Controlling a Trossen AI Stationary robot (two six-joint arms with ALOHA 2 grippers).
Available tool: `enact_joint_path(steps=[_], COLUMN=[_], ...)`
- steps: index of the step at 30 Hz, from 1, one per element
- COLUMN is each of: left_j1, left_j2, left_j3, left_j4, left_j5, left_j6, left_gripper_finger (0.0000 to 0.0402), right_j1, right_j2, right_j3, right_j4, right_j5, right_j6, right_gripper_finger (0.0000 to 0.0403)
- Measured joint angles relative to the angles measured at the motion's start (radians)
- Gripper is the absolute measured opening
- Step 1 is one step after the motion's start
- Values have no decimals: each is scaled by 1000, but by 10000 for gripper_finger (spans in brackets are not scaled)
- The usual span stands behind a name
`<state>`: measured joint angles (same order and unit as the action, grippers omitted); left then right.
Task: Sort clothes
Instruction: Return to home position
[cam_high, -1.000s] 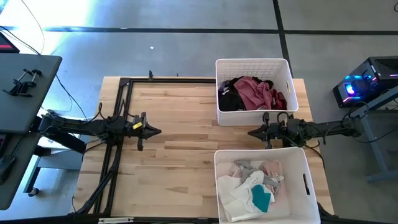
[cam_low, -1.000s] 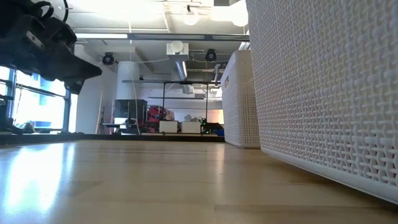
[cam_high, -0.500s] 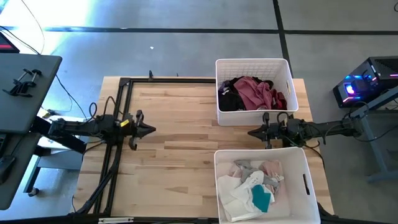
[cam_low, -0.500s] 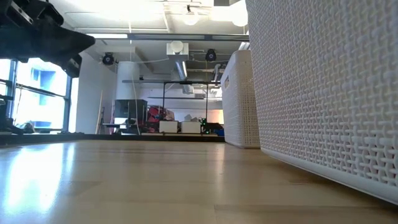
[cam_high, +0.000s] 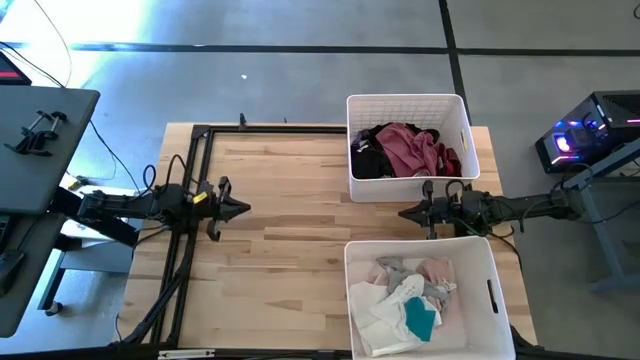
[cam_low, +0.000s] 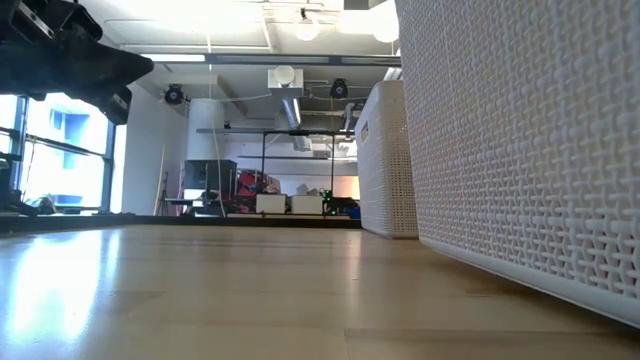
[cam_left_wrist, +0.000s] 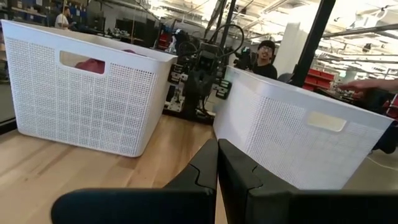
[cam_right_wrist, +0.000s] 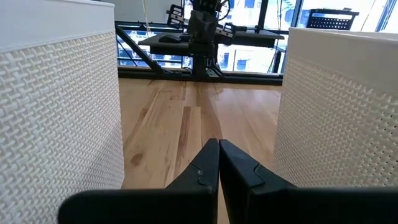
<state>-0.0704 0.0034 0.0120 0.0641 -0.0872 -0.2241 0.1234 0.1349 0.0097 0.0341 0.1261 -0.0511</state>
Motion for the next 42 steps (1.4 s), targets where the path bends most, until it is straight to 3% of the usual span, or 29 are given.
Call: enact_joint_path(steps=[10, 18, 42], left_j1=[0, 0, 0], left_j2=[0, 0, 0], left_j3=[0, 0, 0], left_j4=[0, -1, 0], left_j5=[0, 0, -2], left_j6=[0, 0, 0], left_gripper_finger=[0, 0, 0], right_j1=[0, 0, -1], right_j2=[-18, -132, -127], right_j3=[0, -1, -1], right_j4=[0, 2, 5], right_j5=[1, 3, 3], right_j6=[2, 0, -2], right_gripper_finger=[0, 0, 0])
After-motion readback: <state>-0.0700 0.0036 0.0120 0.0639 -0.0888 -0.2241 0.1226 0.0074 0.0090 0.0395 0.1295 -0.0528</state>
